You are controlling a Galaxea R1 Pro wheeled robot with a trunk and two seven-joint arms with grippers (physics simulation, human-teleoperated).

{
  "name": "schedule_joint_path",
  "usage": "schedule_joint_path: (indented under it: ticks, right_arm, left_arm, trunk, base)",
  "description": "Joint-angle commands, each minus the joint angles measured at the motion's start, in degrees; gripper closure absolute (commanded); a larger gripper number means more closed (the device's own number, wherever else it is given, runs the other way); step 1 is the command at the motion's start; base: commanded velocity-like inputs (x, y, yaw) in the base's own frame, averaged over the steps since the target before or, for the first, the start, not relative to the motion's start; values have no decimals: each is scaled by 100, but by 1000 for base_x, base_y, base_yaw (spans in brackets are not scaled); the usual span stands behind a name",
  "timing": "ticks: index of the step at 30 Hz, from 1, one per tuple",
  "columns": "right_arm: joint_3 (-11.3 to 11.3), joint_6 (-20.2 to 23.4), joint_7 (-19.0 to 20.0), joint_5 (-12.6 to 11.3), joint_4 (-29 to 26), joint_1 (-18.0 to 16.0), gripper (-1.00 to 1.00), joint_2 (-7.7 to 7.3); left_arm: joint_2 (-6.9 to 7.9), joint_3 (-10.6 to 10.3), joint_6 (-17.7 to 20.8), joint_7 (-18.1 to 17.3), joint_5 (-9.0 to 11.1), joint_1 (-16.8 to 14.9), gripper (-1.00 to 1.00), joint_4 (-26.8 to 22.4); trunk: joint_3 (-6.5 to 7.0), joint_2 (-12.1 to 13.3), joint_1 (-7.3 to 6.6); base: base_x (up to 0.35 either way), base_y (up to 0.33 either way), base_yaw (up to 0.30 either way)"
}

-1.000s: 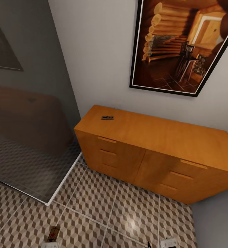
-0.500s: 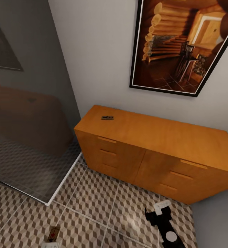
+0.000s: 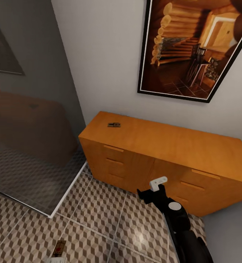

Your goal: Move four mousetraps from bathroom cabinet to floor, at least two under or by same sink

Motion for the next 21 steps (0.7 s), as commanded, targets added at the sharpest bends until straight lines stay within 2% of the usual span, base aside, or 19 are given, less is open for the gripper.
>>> schedule_joint_path:
  ticks: [1,8,13,21]
  right_arm:
    - [-3,80,65,62,-49,-71,-100,2]
    - [-2,333,95,70,-109,-512,-100,-11]
    - [-2,767,93,75,-109,-1077,-100,-38]
    - [-2,1486,103,250,-103,-2233,-100,-44]
  left_arm:
    - [3,47,-34,-18,-12,-10,100,26]
    - [3,46,-34,-18,-12,-9,100,30]
    - [3,43,-20,-18,-12,-11,100,32]
    - [-20,41,9,-18,-12,-13,100,30]
  trunk:
    - [-10,-11,3]
    - [-10,-11,3]
    - [-10,-11,3]
    - [-10,-11,3]
  base:
    - [0,0,0]
    - [0,0,0]
    - [0,0,0]
    - [0,0,0]
